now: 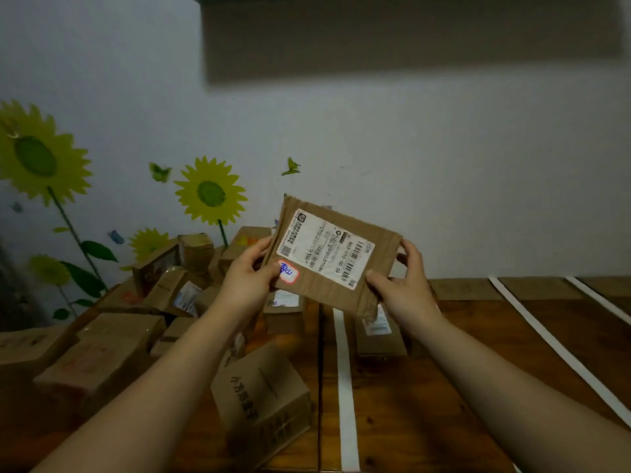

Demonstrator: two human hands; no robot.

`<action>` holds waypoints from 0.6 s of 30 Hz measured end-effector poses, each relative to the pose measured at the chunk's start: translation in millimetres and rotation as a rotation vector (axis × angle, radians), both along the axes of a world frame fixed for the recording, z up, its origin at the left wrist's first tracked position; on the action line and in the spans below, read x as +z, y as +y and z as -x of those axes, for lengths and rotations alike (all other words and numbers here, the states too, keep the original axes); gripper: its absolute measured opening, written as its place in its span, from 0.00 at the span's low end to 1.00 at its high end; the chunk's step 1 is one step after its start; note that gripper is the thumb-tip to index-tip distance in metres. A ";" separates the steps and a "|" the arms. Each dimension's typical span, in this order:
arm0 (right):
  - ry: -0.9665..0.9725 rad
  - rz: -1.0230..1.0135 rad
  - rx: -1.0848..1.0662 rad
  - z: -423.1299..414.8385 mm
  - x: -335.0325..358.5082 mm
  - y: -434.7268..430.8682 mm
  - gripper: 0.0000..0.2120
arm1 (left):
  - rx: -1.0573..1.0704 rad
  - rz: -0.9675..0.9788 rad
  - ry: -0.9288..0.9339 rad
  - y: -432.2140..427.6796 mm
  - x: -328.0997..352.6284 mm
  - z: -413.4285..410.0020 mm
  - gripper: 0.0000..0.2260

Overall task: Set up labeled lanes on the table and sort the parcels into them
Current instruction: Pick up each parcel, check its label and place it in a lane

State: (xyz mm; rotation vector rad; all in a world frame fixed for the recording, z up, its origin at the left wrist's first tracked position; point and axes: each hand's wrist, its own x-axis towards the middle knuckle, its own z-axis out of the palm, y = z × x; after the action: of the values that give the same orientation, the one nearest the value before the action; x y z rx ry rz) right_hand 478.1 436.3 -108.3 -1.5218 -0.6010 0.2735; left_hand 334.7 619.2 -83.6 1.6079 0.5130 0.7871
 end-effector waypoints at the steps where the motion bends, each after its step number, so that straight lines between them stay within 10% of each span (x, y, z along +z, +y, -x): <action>1: -0.004 0.029 -0.039 -1.6 -5.3 -7.0 0.42 | -0.039 -0.020 0.023 -2.9 -2.9 -7.3 0.22; 10: 0.168 0.066 -0.397 -28.2 -48.2 -138.2 0.11 | -0.159 0.189 0.064 -113.7 -39.7 -103.1 0.36; 18: -0.042 0.331 -0.575 -89.8 -58.3 -321.1 0.20 | -0.568 0.225 0.220 -300.5 -64.1 -208.4 0.27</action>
State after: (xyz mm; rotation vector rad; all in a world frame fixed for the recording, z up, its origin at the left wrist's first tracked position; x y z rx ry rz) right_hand 567.9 115.2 -166.6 -1.9524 -0.1318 -0.1085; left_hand 543.2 318.7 -147.7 1.5270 0.2616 0.1230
